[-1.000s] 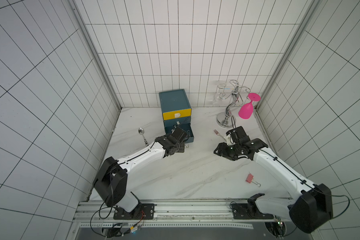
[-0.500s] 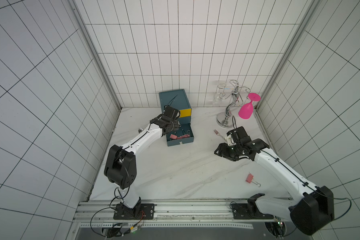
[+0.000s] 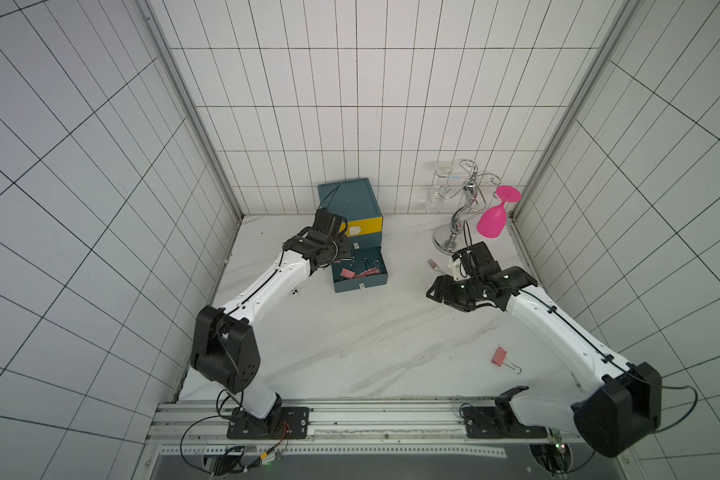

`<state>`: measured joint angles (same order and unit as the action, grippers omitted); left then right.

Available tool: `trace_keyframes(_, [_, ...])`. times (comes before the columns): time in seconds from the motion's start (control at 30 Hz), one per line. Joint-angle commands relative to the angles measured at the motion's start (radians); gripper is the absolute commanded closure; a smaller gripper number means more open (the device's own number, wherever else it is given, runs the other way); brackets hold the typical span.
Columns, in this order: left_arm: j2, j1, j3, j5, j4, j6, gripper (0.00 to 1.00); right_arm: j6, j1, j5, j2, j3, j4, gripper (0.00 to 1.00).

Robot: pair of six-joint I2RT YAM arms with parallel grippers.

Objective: Put the binder clips in the drawer according to color
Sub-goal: Place the binder clip in the drawer, then close the drawer in the storage box.

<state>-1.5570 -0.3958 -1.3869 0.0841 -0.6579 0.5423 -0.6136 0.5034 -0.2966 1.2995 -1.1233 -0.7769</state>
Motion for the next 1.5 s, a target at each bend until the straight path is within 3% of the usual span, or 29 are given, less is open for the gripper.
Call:
trace_keyframes(0.0, [0.103, 0.075, 0.085, -0.111, 0.030, 0.094, 0.46, -0.003, -0.010, 0.034, 0.048, -0.078, 0.023, 0.40])
trace_keyframes(0.2, [0.266, 0.211, 0.280, -0.289, 0.123, 0.239, 0.47, -0.036, -0.017, 0.023, 0.181, -0.213, 0.038, 0.47])
trace_keyframes(0.33, [0.299, 0.257, 0.383, -0.396, 0.162, 0.335, 0.53, -0.057, -0.023, -0.024, 0.287, -0.279, 0.074, 0.60])
trace_keyframes(0.43, [0.271, 0.265, 0.442, -0.455, 0.185, 0.384, 0.66, -0.065, -0.029, -0.071, 0.362, -0.303, 0.094, 0.76])
trace_keyframes(0.53, [0.219, 0.268, 0.505, -0.509, 0.239, 0.430, 0.95, -0.080, -0.033, -0.130, 0.426, -0.313, 0.123, 0.89])
trace_keyframes(0.57, [0.202, 0.270, 0.520, -0.526, 0.255, 0.439, 1.00, -0.085, -0.034, -0.144, 0.441, -0.307, 0.144, 0.92])
trace_keyframes(0.63, [0.166, 0.270, 0.550, -0.547, 0.279, 0.460, 1.00, -0.104, -0.036, -0.182, 0.478, -0.292, 0.196, 1.00])
trace_keyframes(1.03, [-0.020, 0.274, 0.569, -0.625, 0.409, 0.524, 1.00, -0.293, -0.051, -0.427, 0.713, -0.267, 0.502, 1.00])
trace_keyframes(1.47, [-0.185, 0.273, 0.439, -0.668, 0.454, 0.562, 1.00, -0.362, -0.056, -0.510, 0.831, -0.335, 0.594, 1.00])
